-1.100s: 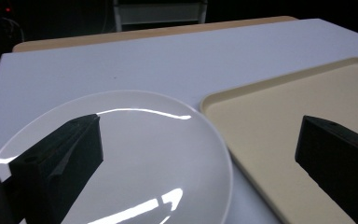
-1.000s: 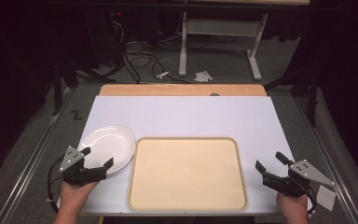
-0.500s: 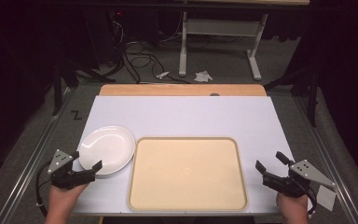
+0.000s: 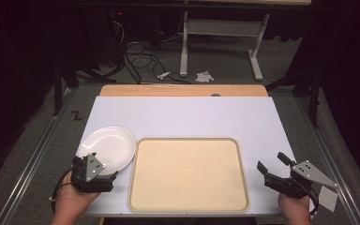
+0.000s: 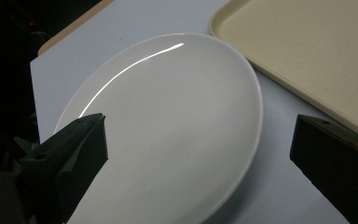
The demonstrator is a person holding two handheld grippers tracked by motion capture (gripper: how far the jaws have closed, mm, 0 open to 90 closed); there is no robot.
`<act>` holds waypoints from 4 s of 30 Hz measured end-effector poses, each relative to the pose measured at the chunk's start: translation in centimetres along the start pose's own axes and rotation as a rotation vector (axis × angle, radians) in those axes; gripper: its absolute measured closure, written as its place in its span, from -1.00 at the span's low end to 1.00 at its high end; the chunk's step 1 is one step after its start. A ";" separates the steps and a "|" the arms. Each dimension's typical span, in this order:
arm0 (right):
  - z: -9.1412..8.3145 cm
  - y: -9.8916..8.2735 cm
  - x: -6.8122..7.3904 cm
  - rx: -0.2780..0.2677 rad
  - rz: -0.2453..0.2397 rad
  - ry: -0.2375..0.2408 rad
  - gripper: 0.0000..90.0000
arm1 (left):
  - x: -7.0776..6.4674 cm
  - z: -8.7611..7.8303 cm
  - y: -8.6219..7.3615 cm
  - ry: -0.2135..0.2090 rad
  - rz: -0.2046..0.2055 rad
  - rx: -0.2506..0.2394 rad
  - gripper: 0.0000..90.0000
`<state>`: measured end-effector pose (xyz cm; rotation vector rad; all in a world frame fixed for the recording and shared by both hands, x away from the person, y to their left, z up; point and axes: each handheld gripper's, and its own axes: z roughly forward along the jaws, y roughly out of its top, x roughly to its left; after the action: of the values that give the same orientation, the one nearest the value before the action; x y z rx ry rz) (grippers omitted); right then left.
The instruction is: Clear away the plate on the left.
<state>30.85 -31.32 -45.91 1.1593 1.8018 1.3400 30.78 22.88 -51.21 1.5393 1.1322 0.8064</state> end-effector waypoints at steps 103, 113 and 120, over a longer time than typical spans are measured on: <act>-0.2 0.2 -0.1 -0.011 -0.001 -0.021 -0.64 | -1.2 1.0 -2.0 0.035 0.521 0.114 0.94; -0.2 0.2 -0.1 -0.012 -0.001 -0.022 -0.64 | -1.2 0.7 -1.5 0.059 0.501 0.066 0.94; -0.2 0.1 -0.1 -0.008 0.004 -0.019 -0.64 | -2.4 0.0 -1.1 0.038 0.548 0.034 0.94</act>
<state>30.79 -31.48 -45.81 1.1687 1.7796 1.3331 29.68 20.65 -52.13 1.9009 0.7522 1.1846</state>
